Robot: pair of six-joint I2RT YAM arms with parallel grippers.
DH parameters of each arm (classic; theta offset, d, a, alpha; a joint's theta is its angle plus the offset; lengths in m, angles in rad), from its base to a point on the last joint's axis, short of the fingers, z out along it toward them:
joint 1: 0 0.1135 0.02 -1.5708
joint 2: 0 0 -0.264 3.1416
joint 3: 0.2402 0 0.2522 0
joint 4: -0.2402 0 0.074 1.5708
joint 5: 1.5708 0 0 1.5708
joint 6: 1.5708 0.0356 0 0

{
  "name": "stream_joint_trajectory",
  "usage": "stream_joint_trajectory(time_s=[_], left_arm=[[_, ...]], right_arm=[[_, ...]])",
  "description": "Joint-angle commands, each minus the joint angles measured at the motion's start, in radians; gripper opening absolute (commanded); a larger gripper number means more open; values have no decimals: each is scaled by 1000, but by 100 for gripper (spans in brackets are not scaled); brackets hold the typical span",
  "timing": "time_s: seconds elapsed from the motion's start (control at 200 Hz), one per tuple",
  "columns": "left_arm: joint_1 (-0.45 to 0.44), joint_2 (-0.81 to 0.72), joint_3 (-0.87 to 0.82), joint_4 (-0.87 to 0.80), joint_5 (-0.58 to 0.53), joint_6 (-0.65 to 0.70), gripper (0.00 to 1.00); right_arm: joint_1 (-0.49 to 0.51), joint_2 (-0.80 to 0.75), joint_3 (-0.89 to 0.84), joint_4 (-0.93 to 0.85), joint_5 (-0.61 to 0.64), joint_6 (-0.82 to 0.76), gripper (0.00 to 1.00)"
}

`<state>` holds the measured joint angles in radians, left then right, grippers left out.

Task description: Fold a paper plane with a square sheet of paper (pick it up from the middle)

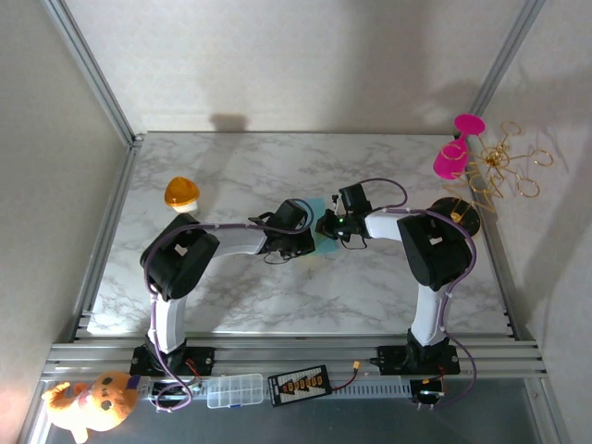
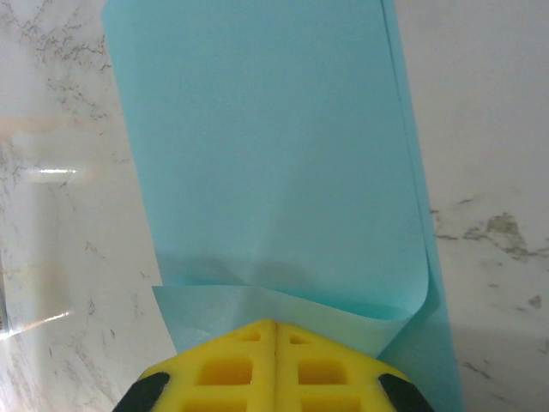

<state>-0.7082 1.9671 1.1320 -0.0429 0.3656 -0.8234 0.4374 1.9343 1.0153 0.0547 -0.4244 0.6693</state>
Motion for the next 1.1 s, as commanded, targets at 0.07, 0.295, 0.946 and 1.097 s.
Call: stream_joint_trajectory(time_s=[0.07,0.295,0.946,1.097], left_arm=[[-4,18,-34,-12,-16,-19,8],[-4,-12,-29,14,18,-34,9],[6,19,58,-45,-61,-3,10],[2,25,32,-34,-35,-16,9]], right_arm=[[-2,83,-25,-141,105,-2,2],[0,81,-25,-142,105,-5,2],[0,83,-30,-144,101,-17,2],[1,83,-29,-142,99,-15,2]])
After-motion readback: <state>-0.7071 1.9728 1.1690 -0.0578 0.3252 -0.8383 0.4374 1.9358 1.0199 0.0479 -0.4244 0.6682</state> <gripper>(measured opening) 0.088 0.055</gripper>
